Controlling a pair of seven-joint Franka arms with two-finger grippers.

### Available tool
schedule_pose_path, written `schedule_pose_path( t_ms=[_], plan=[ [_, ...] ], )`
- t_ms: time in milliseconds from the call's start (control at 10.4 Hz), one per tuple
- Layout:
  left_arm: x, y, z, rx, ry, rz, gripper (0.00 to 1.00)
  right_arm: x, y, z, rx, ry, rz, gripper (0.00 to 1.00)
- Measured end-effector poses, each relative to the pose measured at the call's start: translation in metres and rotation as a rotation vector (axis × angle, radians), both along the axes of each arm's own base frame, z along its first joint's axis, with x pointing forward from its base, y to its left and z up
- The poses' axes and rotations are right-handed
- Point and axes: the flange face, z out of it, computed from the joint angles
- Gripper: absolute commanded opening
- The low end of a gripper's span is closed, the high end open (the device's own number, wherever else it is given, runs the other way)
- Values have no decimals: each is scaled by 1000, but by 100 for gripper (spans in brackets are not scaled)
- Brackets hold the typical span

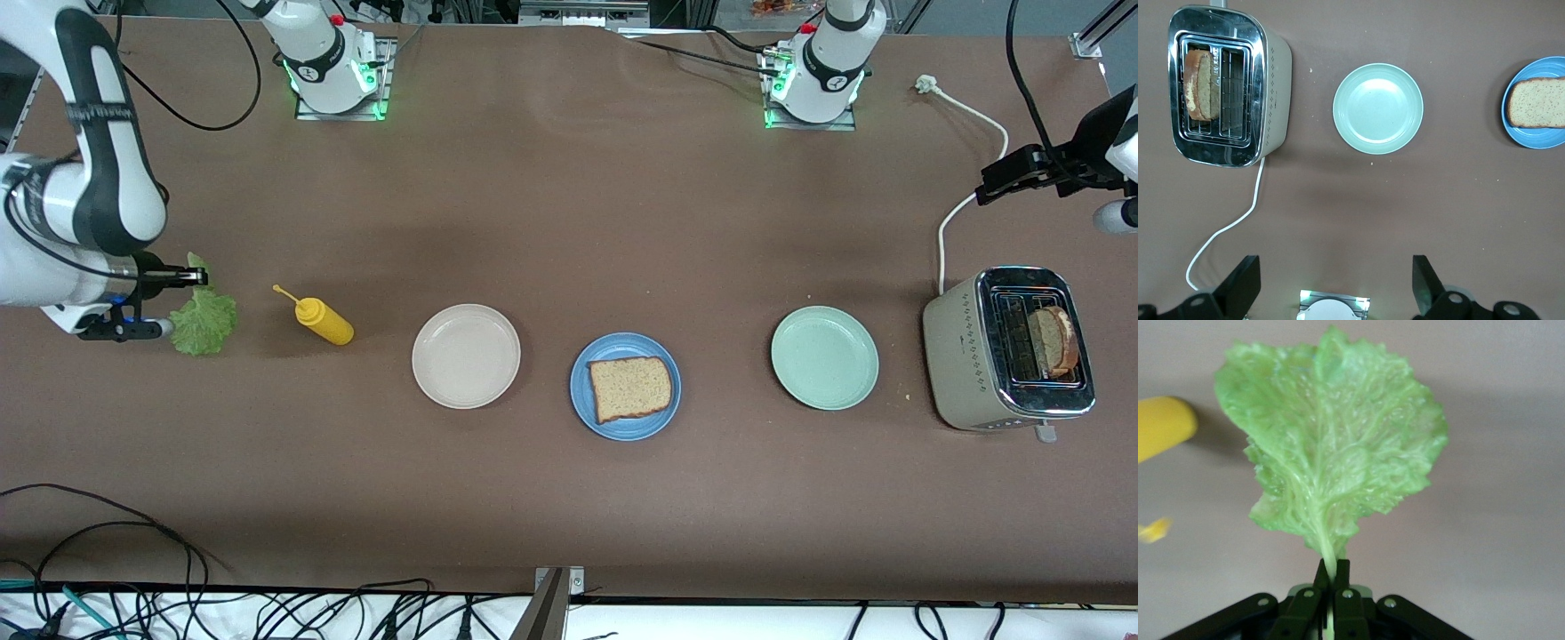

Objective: Make sandwich in blue plate with both arms
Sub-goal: 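Lift the lettuce with the right gripper and carry it over the bread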

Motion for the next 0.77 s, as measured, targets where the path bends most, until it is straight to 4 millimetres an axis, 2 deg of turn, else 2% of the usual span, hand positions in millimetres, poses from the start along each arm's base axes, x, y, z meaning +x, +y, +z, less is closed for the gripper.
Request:
schedule_pose_path(
  t_ms=[192, 383, 479, 575, 766],
  plan=[
    [0, -5, 0, 0, 0, -8, 100, 2, 42, 70, 16, -14, 54, 0],
    [0, -6, -1, 0, 1, -9, 100, 8, 98, 136, 14, -34, 89, 0],
    [0, -3, -1, 1, 1, -4, 100, 11, 129, 163, 13, -57, 107, 0],
    [1, -2, -1, 1, 1, -1, 100, 12, 160, 183, 12, -87, 115, 0],
    [1, -3, -1, 1, 1, -2, 100, 9, 224, 208, 10, -139, 96, 0]
  ],
)
